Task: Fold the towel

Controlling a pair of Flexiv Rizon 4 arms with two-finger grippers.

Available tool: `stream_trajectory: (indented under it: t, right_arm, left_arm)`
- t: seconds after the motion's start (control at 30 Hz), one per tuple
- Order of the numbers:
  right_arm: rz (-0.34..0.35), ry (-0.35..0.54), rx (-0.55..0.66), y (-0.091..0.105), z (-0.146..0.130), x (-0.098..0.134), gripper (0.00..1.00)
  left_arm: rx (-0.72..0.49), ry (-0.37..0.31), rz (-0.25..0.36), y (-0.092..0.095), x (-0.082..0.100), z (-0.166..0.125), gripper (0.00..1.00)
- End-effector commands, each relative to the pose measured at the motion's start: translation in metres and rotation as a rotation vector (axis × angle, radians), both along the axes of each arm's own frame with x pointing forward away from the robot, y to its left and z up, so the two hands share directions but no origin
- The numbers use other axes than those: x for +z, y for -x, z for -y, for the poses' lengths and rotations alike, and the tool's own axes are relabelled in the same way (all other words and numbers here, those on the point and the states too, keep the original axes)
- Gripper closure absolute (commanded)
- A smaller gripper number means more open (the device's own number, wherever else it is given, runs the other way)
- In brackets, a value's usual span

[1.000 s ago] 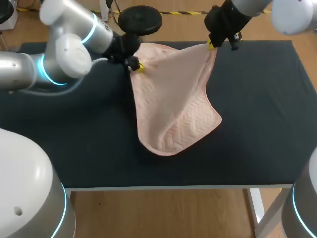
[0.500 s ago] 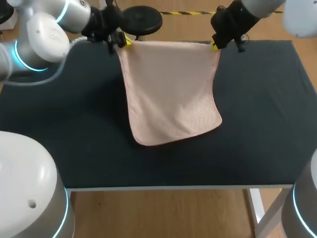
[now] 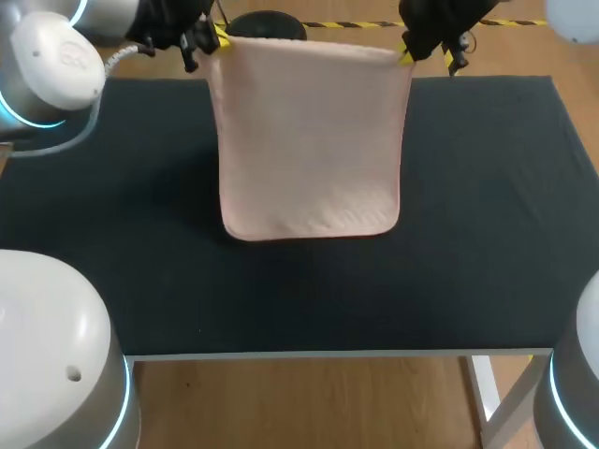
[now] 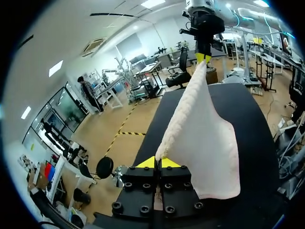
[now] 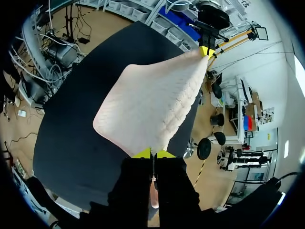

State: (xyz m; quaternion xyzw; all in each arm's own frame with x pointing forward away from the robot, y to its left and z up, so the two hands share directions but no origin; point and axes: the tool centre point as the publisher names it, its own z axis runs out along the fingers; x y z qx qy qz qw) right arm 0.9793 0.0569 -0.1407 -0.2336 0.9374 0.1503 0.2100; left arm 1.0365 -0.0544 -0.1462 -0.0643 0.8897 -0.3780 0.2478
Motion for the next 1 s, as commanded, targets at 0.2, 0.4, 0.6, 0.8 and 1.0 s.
stream_trajectory:
  t: [0.2,0.4,0.6,0.8,1.0]
  right_arm:
    - [0.034,-0.003,0.016,0.016,0.001,0.027,1.0]
    - [0.075,-0.018,0.022,0.021,-0.005,0.044,1.0]
    - [0.105,-0.014,0.029,0.031,-0.009,0.06,1.0]
    - [0.124,-0.009,0.037,0.044,-0.013,0.067,1.0]
    - [0.162,0.001,0.042,0.065,-0.012,0.078,1.0]
  left_arm:
    - [0.053,0.019,0.022,0.009,0.049,-0.028,1.0]
    - [0.06,0.028,0.066,0.012,0.067,-0.034,1.0]
    - [0.061,0.03,0.106,0.021,0.083,-0.04,1.0]
    - [0.07,0.034,0.137,0.036,0.093,-0.046,1.0]
    - [0.069,0.037,0.17,0.055,0.103,-0.052,1.0]
